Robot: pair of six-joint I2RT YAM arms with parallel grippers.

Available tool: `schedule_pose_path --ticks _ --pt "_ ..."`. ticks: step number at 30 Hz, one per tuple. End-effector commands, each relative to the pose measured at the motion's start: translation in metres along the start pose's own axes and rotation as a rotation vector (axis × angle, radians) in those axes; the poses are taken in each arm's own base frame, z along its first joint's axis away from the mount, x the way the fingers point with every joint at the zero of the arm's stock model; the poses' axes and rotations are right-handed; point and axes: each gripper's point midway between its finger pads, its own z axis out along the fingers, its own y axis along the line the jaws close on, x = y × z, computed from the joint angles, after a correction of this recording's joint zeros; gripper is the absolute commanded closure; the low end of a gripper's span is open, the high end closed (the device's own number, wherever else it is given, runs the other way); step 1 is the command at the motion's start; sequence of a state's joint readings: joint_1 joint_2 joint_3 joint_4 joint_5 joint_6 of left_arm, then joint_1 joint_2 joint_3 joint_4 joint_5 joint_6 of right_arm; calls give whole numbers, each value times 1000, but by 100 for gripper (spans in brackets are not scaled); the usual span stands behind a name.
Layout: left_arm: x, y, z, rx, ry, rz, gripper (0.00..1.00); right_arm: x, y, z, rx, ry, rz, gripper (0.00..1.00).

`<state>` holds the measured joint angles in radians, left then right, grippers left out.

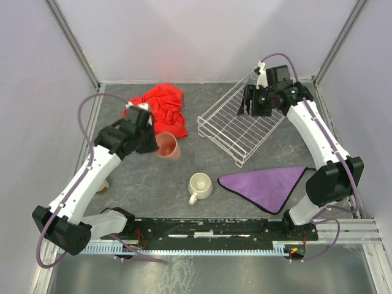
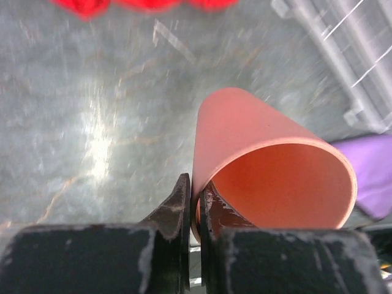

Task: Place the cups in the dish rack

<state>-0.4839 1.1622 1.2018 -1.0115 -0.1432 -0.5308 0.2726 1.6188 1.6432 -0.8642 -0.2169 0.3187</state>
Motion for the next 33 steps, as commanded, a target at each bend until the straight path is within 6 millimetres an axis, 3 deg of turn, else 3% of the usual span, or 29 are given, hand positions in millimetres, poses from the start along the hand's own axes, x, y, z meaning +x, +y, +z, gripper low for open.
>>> schedule_pose_path --ticks 1,8,13,18,33 --pt "-75 -25 -30 225 -177 -60 97 -29 19 -16 -258 -64 143 30" --pt "-129 -87 -30 637 -237 -177 97 -33 42 -16 -523 -59 369 25" --pt "-155 -116 -36 833 -260 -236 97 -29 56 -14 -657 -17 479 15" --pt "-163 -129 -37 973 -237 -320 97 -24 62 -11 -726 3 561 1" --pt "-165 -134 -26 1021 -207 -388 97 -65 122 -30 -1191 -80 830 0"
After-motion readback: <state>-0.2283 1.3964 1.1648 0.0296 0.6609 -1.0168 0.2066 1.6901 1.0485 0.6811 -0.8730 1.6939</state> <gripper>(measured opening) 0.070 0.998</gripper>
